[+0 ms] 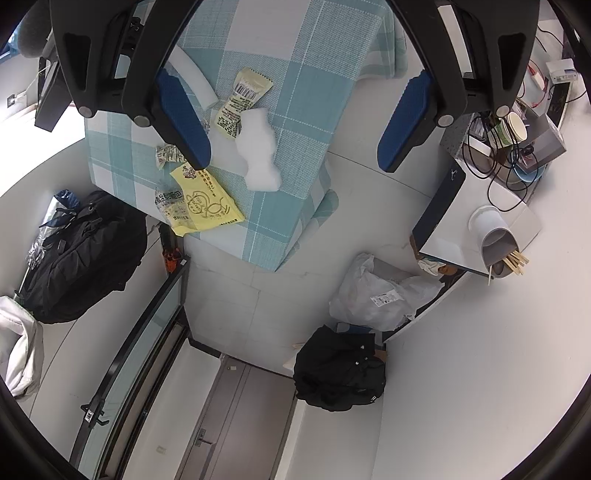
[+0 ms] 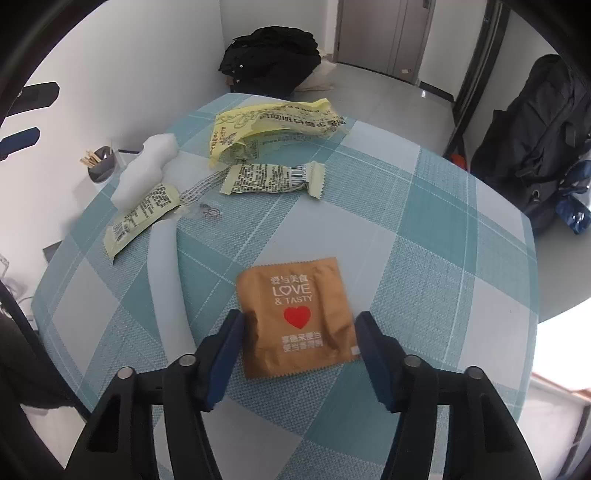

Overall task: Collect trash
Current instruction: 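Lower the right tool onto the brown LOVE sachet and close it, then lift the sachet with the right tool while the left tool grasps the cream snack wrapper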

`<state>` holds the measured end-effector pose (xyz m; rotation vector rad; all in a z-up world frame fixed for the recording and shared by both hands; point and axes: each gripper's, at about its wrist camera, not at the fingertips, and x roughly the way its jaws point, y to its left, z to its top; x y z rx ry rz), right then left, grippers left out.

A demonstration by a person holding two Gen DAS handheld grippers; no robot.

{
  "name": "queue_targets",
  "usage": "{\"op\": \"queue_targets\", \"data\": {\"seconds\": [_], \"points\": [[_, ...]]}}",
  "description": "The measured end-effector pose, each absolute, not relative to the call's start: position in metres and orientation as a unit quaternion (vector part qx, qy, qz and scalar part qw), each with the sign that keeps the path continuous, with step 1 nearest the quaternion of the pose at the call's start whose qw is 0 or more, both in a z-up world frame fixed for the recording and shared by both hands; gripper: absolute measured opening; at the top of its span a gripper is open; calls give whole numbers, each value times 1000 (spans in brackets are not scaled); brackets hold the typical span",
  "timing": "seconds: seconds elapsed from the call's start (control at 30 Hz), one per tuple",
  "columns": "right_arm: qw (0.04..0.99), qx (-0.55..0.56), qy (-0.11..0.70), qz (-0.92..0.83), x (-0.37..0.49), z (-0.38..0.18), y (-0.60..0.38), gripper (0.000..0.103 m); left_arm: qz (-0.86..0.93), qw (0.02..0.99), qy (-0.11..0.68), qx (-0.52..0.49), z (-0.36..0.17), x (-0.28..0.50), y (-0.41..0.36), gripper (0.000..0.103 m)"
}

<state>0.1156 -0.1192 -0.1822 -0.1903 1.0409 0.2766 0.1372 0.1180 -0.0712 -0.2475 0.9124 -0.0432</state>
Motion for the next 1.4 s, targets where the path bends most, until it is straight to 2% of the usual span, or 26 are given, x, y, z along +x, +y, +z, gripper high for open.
{"op": "queue_targets", "data": {"seconds": [0.23, 0.33, 0.37, 0.4, 0.57, 0.7, 0.8, 1.07, 1.4], "points": [[862, -98, 480, 130, 106, -180, -117, 47, -16, 892, 436, -118, -71, 137, 118, 90], [864, -107, 472, 135, 103, -179, -115, 40, -14, 893, 436, -114, -71, 136, 118, 90], [866, -106, 469, 138, 102, -177, -115, 35, -14, 892, 436, -115, -71, 136, 118, 90], [867, -102, 465, 143, 101, -175, -116, 23, -14, 892, 437, -115, -72, 136, 118, 90], [867, -82, 471, 141, 102, -174, -120, 23, -15, 891, 440, -114, -73, 136, 120, 90], [874, -62, 461, 139, 101, -165, -126, 12, -13, 892, 438, -111, -74, 135, 122, 90], [879, -44, 454, 137, 101, -157, -132, 7, -16, 890, 443, -107, -76, 137, 121, 90], [884, -2, 446, 137, 103, -142, -146, 4, -55, 864, 488, -114, -99, 137, 115, 90], [887, 22, 438, 143, 102, -132, -157, 4, -82, 833, 545, -52, -137, 135, 82, 90]]}}
